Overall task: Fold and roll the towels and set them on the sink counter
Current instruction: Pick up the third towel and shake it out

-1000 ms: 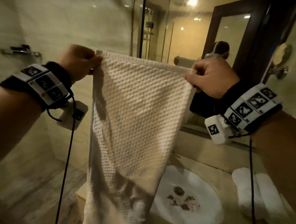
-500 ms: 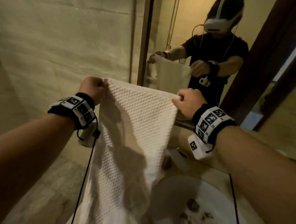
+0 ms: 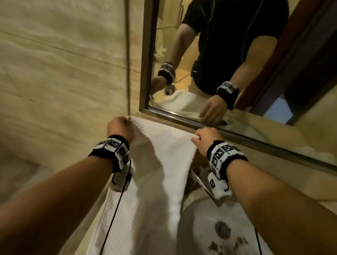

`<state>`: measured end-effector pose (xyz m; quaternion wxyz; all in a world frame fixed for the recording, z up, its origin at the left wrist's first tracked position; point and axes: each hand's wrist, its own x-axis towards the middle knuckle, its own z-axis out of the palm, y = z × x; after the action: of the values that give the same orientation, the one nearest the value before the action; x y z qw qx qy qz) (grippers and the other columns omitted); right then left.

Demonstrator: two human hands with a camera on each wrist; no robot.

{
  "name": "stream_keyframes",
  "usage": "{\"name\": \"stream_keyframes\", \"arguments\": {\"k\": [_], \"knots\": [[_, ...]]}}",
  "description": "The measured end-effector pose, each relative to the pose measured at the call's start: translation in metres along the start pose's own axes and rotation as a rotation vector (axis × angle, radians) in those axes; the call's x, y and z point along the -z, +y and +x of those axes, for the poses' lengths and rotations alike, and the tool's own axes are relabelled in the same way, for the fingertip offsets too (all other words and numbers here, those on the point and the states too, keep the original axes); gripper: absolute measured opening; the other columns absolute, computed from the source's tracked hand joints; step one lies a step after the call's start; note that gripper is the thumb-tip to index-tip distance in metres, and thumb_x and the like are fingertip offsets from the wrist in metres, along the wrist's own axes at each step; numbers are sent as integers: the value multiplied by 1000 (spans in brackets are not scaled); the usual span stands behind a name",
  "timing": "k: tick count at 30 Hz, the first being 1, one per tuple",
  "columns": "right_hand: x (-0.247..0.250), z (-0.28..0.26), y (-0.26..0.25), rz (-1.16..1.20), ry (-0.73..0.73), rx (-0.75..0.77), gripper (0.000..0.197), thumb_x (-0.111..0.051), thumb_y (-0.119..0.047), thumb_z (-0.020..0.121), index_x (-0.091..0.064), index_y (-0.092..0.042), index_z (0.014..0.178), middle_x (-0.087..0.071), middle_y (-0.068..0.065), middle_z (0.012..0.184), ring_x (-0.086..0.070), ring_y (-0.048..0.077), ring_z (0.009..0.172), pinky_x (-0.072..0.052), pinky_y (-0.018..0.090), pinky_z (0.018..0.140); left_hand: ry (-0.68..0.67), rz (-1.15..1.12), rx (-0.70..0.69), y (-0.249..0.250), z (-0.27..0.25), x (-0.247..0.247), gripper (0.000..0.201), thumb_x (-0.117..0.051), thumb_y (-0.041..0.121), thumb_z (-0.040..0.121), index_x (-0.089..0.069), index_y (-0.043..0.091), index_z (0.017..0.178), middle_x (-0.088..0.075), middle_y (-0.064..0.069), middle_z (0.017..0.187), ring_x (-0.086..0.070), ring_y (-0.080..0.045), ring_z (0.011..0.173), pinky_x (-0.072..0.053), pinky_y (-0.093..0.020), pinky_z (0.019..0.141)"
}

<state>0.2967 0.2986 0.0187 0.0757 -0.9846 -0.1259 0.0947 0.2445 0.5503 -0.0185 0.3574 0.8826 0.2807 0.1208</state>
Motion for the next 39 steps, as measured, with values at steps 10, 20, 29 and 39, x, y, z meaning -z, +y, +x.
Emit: {"name": "stream_keyframes", "arguments": {"k": [10,20,29,39], "knots": [[-50,31,-2,-151,-74,-47,19,-50,-19,90,-54,-16,109,-60,14,112,-61,39,97,-54,45,85,-187,-49,-10,-31,15,-60,39,-51,18,96,-52,2,132,-49,-20,138,-48,-36,125,-38,-37,102],[-17,-56,-23,111,43,101,13,-61,-29,88,-60,-18,96,-66,0,89,-60,19,82,-49,29,73,-252,-68,82,-83,-40,-30,32,-61,26,90,-63,9,118,-64,-11,123,-59,-29,112,-42,-32,94],[-185,-150,3,517,-277,-326,20,-69,-32,83,-54,-19,87,-63,-1,87,-60,22,90,-50,32,85,-538,327,314,-162,-136,-26,64,-64,39,86,-44,4,136,-50,-18,137,-50,-34,122,-43,-37,97],[-247,-190,1,761,-274,-542,36,-67,-30,84,-43,-18,61,-51,-3,62,-52,17,67,-42,26,63,-507,421,259,-182,-171,-22,33,-57,32,90,-63,0,97,-64,-20,104,-60,-35,96,-41,-31,71]]}}
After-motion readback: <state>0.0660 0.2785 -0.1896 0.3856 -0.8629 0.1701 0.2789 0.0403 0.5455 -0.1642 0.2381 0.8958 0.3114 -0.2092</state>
